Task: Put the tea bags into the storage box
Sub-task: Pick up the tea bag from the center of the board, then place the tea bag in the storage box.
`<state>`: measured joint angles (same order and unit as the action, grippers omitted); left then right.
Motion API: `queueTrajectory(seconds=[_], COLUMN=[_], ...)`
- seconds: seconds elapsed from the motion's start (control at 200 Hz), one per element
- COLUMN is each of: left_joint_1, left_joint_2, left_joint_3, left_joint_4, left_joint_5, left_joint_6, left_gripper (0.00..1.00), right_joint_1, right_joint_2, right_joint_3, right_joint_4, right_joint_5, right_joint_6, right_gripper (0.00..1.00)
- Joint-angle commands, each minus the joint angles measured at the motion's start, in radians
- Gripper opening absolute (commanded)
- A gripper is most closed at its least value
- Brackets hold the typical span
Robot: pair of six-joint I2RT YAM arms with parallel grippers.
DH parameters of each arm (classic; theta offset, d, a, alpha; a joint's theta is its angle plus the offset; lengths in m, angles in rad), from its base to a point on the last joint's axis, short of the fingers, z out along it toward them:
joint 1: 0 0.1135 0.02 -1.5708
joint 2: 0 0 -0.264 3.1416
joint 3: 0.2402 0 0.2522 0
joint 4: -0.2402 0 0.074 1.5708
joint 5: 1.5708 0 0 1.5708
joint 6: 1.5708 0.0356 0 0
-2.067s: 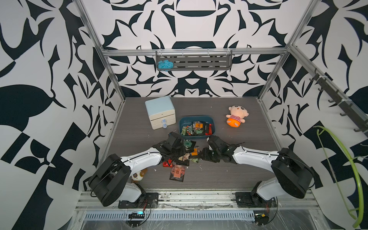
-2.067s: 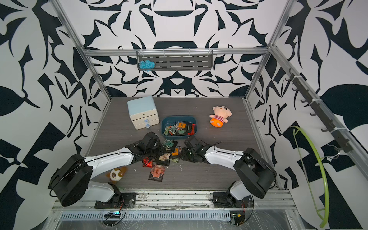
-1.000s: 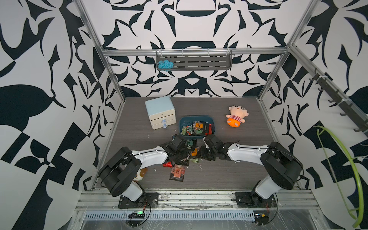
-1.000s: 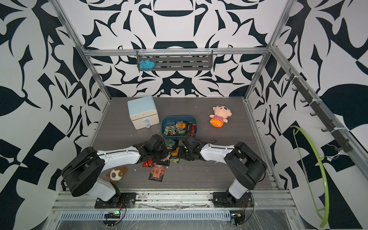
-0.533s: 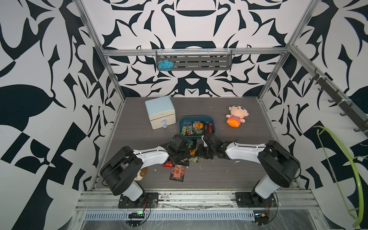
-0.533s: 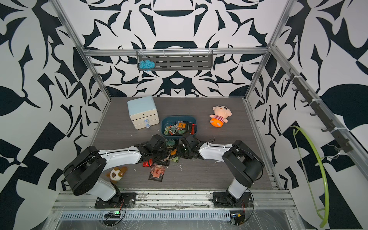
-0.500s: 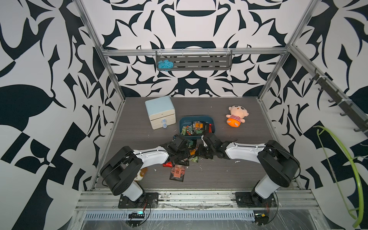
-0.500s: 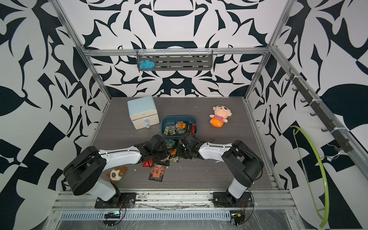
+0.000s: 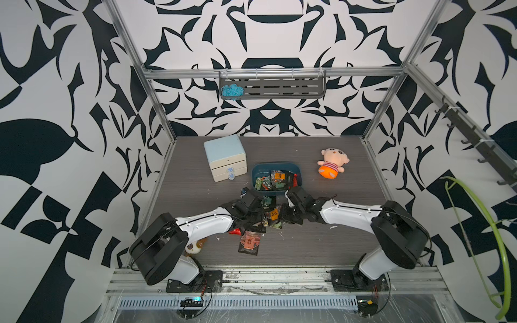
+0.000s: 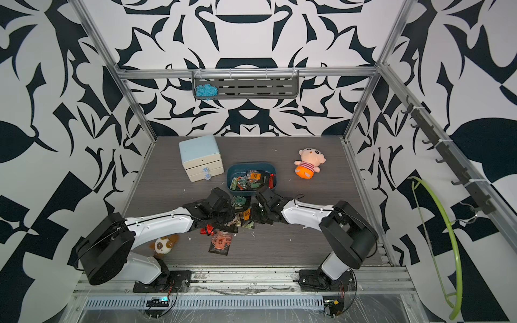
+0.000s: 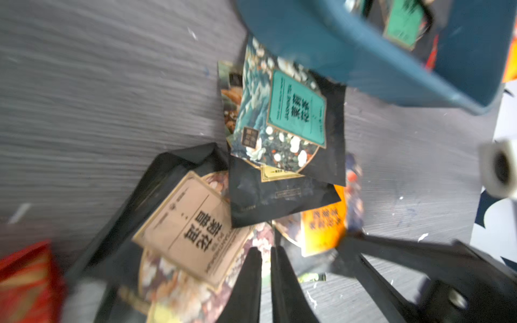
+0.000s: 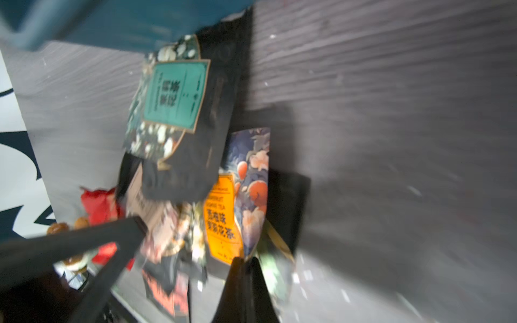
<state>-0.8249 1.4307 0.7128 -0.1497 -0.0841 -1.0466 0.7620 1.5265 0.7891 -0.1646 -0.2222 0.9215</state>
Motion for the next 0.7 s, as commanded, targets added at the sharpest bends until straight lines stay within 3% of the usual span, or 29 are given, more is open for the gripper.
queueTrajectory(seconds=[0.0,0.125,0.41,0.515,0.695], left_joint_1=[-0.002,0.000,0.001,0.003,0.006], left_joint_2=[-0.038,-0.063,-0.147,-0.222,-0.294], left_joint_3=[0.035,0.052,0.039,0.003,-0.054], left_joint_4=[-0.104,-0.176,-0.232,-0.211,-0.151], left_joint_5=[-0.077,-0.157,-0.294,-0.324,-0.300], left_joint_6=[0.016,0.008,-0.007,-0.016,-0.016], left_gripper=[0.13,0.13,0.13,0.13,0.12], right_joint_1=[0.002,-0.035,-0.272,-0.305,-0.305], right_joint_2=[-0.114,-0.231,-0.406,-0.399,-0.359], right_joint_3=[0.011,0.047,0.264,0.348,0.299], right_joint_4=[-0.210,-0.431,-0.620,-0.546,-0.084], right_joint_5=[0.098,0.249,0.344,0.337,0.176], right_joint_6=[-0.069,-0.121,-0.311,-0.301,-0.205], right_gripper=[0.00,0.00,0.00,0.00,0.00])
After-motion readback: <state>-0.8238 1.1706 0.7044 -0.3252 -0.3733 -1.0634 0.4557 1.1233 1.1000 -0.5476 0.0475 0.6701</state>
